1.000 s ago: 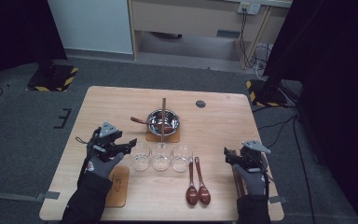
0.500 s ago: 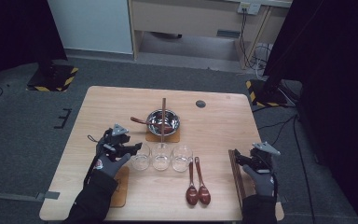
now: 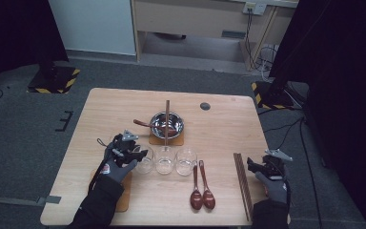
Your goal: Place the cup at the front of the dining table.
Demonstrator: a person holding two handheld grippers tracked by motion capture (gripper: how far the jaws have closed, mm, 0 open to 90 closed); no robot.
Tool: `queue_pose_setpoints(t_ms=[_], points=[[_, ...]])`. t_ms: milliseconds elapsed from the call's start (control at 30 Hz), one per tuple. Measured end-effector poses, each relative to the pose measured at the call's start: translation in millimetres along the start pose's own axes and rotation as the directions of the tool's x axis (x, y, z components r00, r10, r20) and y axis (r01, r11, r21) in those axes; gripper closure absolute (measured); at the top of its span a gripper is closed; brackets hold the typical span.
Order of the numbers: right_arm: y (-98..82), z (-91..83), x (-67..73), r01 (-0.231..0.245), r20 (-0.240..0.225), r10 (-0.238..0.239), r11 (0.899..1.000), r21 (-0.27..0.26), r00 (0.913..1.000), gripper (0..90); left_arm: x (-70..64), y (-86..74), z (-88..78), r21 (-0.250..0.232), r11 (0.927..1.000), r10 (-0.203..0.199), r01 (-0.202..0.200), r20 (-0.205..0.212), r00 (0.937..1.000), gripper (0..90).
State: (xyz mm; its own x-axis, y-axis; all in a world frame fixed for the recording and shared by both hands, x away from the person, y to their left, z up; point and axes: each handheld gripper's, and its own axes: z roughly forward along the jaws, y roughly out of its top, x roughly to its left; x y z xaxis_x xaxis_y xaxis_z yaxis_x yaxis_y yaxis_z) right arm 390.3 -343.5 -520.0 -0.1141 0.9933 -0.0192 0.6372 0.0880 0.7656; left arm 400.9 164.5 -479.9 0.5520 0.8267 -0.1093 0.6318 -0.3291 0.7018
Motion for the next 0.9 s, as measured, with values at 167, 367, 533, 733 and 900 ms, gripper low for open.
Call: queue_pose_setpoints(t_ms=[167, 367, 533, 733, 900], points=[[-3.3, 3.0, -1.7, 0.010, -0.002, -0.010, 1.000, 0.024, 1.0000, 13.6, 0.5, 0.0, 0.3, 0.019, 0.9998, -0.003, 0.004, -0.011, 0.9999, 63.7], [-6.0, 7.1, -0.1, 0.038, 0.000, -0.038, 0.998, 0.048, 0.9993, 13.5, 2.5, -1.3, 2.3, 0.049, 0.9987, -0.008, 0.009, -0.015, 0.9998, 68.0], [-7.4, 9.3, 0.3, 0.033, -0.002, -0.033, 0.998, 0.057, 0.9995, 13.3, 2.8, -1.5, 2.3, 0.056, 0.9984, -0.009, 0.010, -0.022, 0.9997, 71.5], [-9.8, 11.6, 0.6, 0.043, -0.012, -0.043, 0.997, 0.068, 0.9990, 12.9, 3.5, -1.0, 1.4, 0.060, 0.9981, -0.011, 0.012, -0.027, 0.9996, 73.5], [-11.5, 12.7, -1.5, 0.021, -0.026, -0.019, 0.998, 0.062, 0.9995, 11.5, 2.7, -0.8, 0.6, 0.061, 0.9980, -0.010, 0.012, -0.039, 0.9992, 74.2]])
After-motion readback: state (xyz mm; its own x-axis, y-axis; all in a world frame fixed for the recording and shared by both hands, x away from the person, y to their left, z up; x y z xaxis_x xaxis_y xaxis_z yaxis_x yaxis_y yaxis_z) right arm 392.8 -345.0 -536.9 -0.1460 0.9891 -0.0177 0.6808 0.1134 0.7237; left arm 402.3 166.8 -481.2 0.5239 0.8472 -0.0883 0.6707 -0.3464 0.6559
